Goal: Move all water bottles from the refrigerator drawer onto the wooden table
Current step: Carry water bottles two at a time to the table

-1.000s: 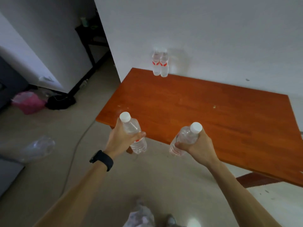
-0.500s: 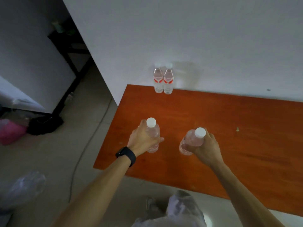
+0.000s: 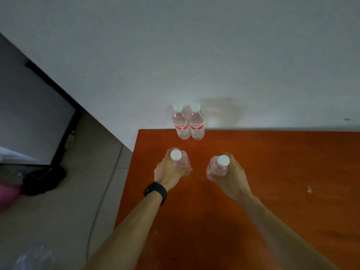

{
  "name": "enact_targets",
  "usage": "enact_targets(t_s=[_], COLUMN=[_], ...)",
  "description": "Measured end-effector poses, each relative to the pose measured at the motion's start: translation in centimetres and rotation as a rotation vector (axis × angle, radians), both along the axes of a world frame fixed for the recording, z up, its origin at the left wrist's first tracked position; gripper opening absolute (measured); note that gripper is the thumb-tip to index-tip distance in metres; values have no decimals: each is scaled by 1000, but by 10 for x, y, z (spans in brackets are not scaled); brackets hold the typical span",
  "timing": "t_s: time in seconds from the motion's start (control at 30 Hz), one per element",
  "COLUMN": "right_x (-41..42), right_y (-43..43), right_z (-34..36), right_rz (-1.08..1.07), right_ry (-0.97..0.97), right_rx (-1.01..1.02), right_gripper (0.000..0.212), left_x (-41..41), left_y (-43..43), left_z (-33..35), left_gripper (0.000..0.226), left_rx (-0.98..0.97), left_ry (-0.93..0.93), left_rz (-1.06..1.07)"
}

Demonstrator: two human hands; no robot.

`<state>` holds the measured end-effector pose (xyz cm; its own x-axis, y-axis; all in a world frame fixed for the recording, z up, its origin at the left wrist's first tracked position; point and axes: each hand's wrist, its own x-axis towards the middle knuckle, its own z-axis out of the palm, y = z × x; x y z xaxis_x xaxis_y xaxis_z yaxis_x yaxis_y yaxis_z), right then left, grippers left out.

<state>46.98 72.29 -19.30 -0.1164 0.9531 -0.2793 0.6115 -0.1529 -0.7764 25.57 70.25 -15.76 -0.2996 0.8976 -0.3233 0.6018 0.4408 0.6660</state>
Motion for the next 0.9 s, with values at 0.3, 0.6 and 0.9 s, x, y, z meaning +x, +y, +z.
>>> enact_targets(t_s=[0.3, 0.6, 0.9], right_x=[-61, -85, -78], right_y=[76, 101, 99], right_z=[-2, -1, -25], right_rz=[-66, -21, 49], right_ry=[12, -37, -41], right_rx=[83, 129, 11], right_gripper=[81, 64, 84], left_x=[-30, -49, -59], left_y=[88, 106, 113], left_z=[-16, -29, -53], left_gripper=[77, 99, 105], left_rx=[30, 90, -4], left_ry=[34, -55, -196], left_rz=[-86, -173, -276])
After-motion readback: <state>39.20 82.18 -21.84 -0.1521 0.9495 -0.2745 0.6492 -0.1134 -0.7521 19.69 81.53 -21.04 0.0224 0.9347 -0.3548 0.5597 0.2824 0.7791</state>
